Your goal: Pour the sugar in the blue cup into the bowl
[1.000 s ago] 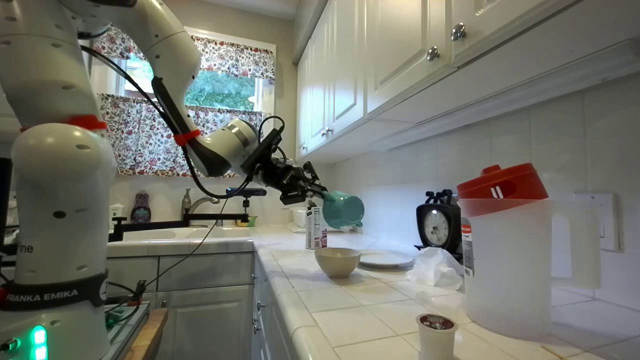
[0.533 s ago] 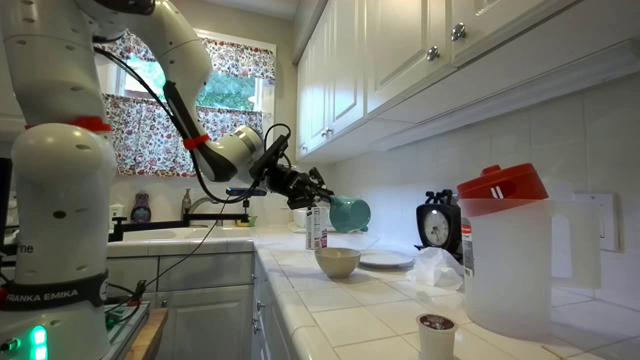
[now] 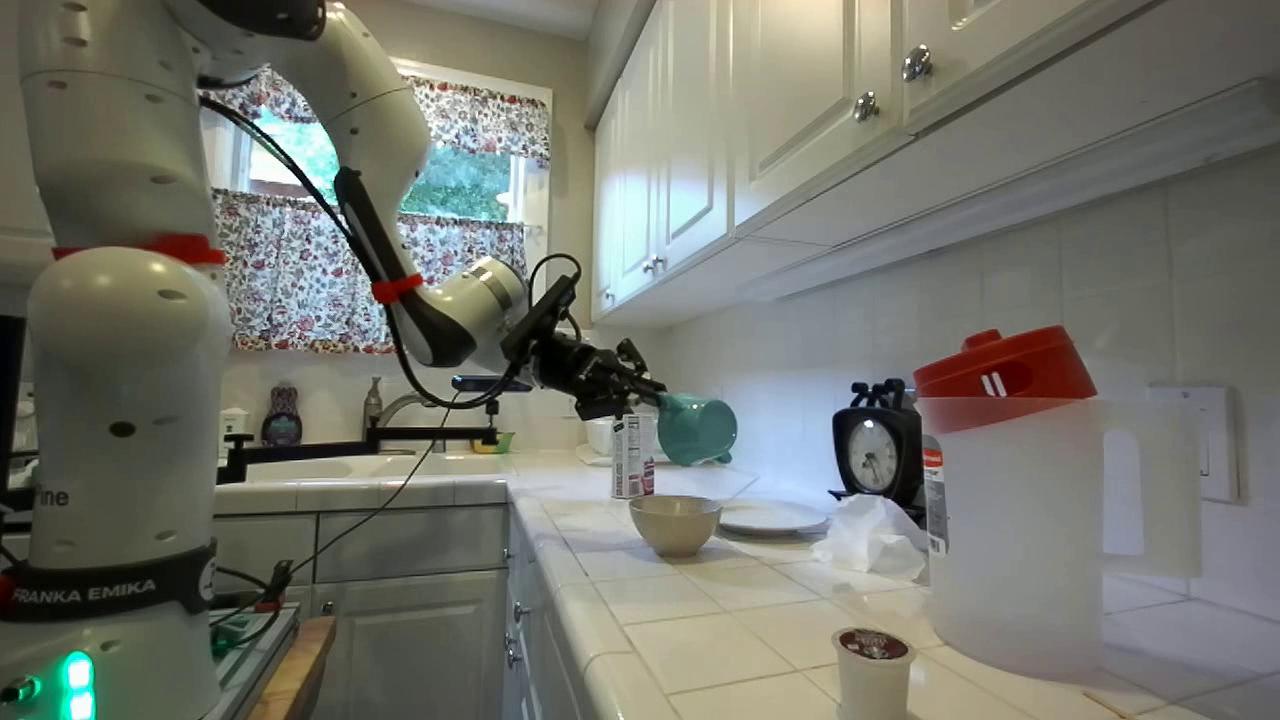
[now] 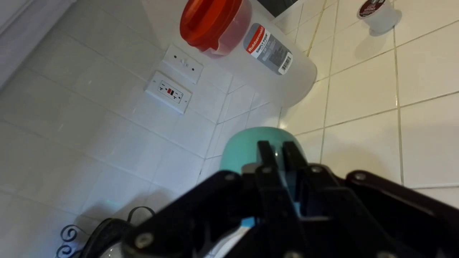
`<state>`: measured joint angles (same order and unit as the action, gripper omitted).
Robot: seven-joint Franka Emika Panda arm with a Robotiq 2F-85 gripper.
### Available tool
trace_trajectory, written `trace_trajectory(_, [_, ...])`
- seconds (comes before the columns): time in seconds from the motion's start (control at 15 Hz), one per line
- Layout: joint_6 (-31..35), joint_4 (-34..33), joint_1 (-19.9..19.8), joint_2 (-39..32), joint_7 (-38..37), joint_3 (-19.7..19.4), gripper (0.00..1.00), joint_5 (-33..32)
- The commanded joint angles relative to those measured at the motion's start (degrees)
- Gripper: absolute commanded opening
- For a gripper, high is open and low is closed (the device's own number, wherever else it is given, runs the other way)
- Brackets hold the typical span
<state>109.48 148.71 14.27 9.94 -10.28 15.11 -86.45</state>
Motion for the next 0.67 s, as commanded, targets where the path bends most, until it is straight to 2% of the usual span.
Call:
trace_trajectory(0.0, [-2.55,-0.64,1.38,-0.44,2.01,0.51,0.03,-0.12])
trace_trajectory(0.6, [-4.78,0.12,1.86,-0.01,1.8,0.68,0.03,0.19])
